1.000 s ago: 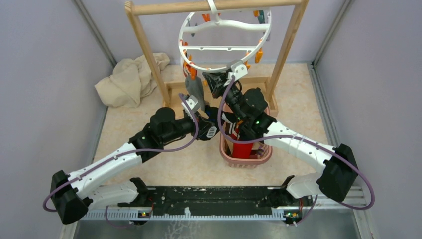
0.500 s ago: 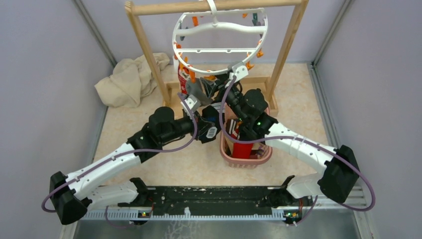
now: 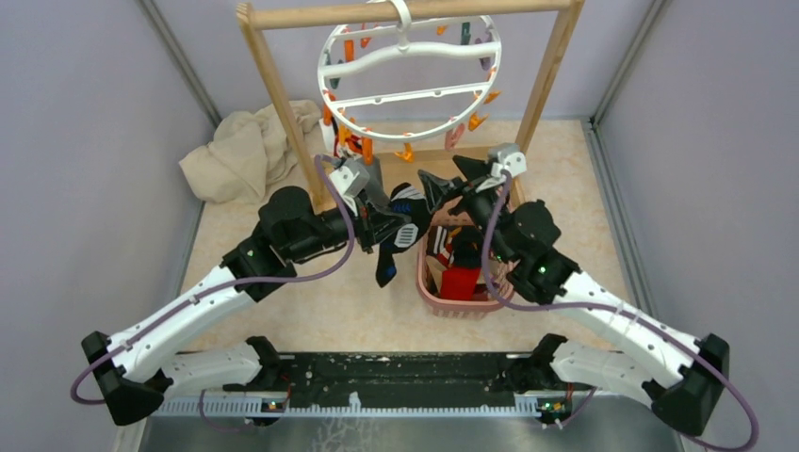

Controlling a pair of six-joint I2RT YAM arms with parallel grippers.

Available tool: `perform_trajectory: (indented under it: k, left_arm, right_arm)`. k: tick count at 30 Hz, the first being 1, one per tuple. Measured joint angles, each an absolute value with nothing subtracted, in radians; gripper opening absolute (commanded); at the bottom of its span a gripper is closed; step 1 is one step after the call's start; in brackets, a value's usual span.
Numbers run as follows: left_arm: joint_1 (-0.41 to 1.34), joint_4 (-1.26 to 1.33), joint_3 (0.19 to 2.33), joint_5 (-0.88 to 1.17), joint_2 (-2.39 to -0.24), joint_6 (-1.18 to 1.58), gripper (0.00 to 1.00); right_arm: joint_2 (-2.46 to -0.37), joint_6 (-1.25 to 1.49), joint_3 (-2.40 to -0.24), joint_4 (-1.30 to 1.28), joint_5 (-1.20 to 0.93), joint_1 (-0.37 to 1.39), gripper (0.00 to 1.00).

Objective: Remove the socks clipped to the hanger
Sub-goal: Place the sock in the bin.

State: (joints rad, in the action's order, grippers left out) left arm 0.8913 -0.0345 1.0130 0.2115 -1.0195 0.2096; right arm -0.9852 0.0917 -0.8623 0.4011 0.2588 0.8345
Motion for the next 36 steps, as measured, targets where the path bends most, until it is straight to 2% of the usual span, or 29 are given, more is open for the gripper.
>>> perform_trajectory:
  k: [11, 27, 32, 36]
  left_arm:
    - [0.897, 0.038, 1.183, 0.336, -1.129, 0.241, 0.00]
    - [0.953, 0.297, 1.262, 0.456, -1.375, 0.333, 0.01]
    - [0.979, 0.348, 1.260, 0.443, -1.432, 0.344, 0.05]
    - [0.994, 0.360, 1.239, 0.410, -1.469, 0.348, 0.16]
  right_arm:
    - [-0.730, 0.099, -0.826, 0.208, 0.456, 0.828, 0.78]
    - [-0.590, 0.065, -0.827, 0.041, 0.651, 0.826, 0.79]
    - [-0.563, 0.054, -0.839, 0.001, 0.689, 0.826, 0.79]
    - [-0.544, 0.053, -0.840, -0.009, 0.699, 0.826, 0.79]
